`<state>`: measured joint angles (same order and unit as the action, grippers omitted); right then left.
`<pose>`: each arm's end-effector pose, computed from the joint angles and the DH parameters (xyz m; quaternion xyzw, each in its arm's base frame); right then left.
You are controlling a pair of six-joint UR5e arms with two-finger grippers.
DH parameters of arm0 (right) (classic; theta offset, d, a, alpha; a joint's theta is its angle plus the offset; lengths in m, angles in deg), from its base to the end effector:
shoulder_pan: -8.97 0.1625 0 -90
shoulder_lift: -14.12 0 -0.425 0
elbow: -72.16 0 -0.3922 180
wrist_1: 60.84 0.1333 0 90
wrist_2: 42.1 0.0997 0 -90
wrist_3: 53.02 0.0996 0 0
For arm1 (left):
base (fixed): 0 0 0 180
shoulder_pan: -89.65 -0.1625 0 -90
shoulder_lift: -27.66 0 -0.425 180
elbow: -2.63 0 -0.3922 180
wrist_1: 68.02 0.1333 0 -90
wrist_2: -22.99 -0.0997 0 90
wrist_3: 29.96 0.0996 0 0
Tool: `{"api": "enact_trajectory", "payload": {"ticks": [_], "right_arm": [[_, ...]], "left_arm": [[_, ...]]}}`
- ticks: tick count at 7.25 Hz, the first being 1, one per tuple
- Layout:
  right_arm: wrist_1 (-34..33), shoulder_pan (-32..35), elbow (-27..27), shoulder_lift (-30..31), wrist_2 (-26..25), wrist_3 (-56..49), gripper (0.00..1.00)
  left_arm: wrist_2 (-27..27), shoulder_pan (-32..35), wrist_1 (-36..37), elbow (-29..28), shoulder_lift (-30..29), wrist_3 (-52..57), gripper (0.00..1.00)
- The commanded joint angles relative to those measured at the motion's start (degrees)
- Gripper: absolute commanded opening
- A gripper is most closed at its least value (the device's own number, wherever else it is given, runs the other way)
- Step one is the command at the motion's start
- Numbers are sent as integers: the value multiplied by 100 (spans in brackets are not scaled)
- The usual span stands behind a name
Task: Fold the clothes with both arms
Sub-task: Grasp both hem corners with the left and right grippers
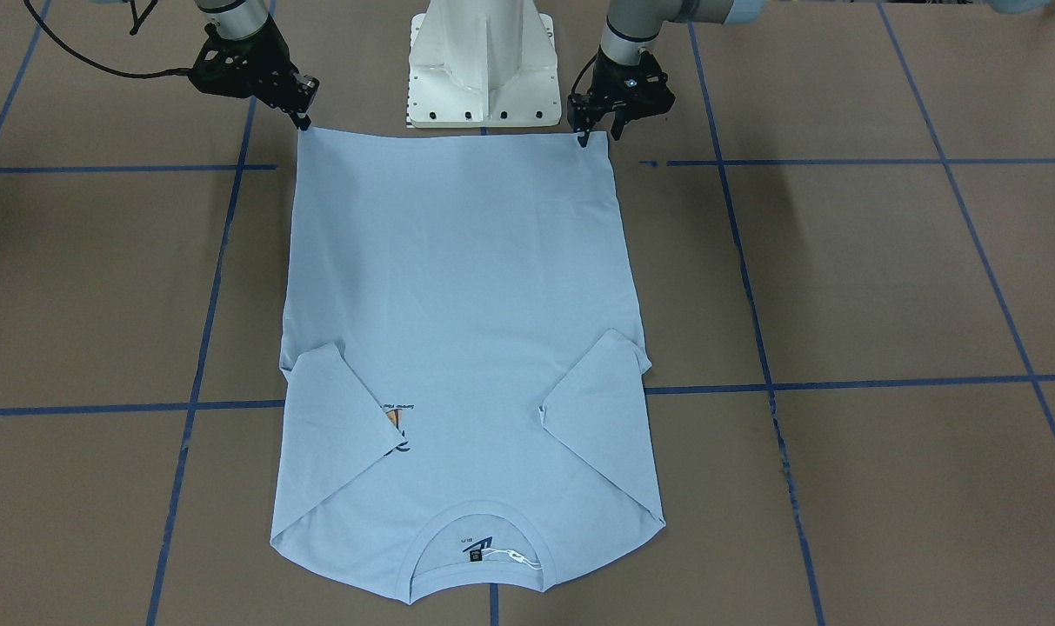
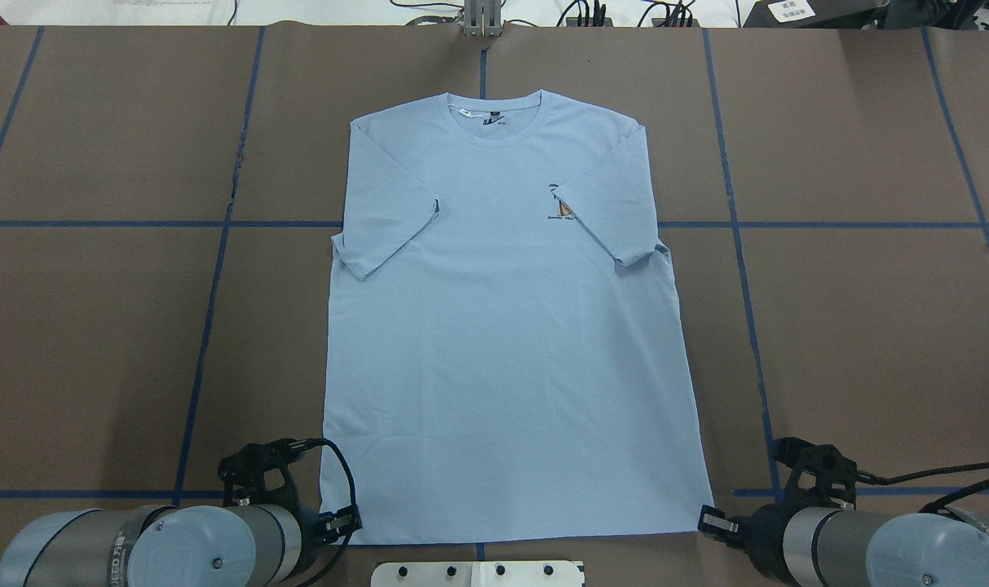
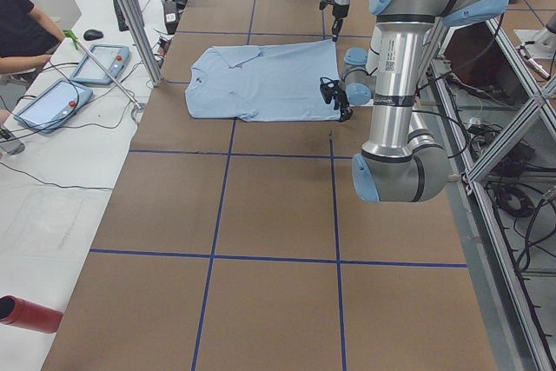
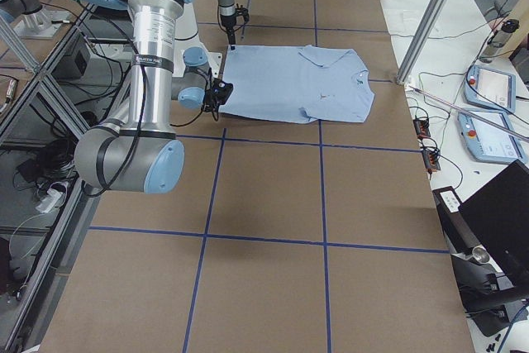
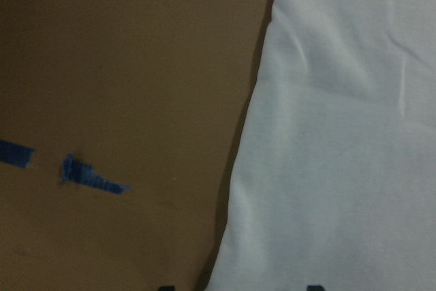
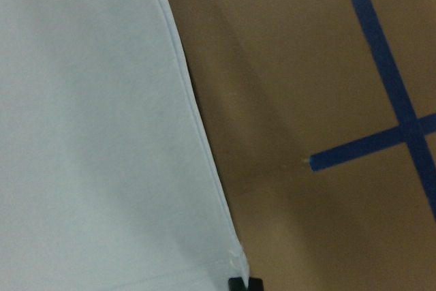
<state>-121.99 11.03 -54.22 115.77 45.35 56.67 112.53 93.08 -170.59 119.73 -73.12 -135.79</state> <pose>-0.4045 -0.1524 0.3935 -0.0494 -0.4483 0.1782 0.8745 0.5204 -0.1655 0.3257 -0.0424 0.4241 -0.1530 0.8916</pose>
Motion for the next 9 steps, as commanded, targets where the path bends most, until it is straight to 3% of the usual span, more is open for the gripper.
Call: {"api": "enact_trajectory", "payload": {"ticks": [1, 2, 4, 5, 7, 9], "right_arm": [[-2, 4, -9, 4, 0, 0, 0], [-2, 4, -18, 4, 9, 0, 0], [-2, -5, -70, 4, 17, 0, 0], [-2, 4, -192, 30, 61, 8, 0], [-2, 170, -526, 257, 44, 8, 0], [-2, 949, -440, 189, 96, -70, 0]], "left_arm": [[1, -88, 0, 6, 5, -148, 26], [1, -88, 0, 14, 5, -148, 0], [10, -71, 9, 258, 14, -131, 0], [10, -70, 235, 704, 14, -114, 0], [543, 60, 685, 1540, -3, -70, 0], [555, 1075, 694, 1396, -239, 986, 0]]}}
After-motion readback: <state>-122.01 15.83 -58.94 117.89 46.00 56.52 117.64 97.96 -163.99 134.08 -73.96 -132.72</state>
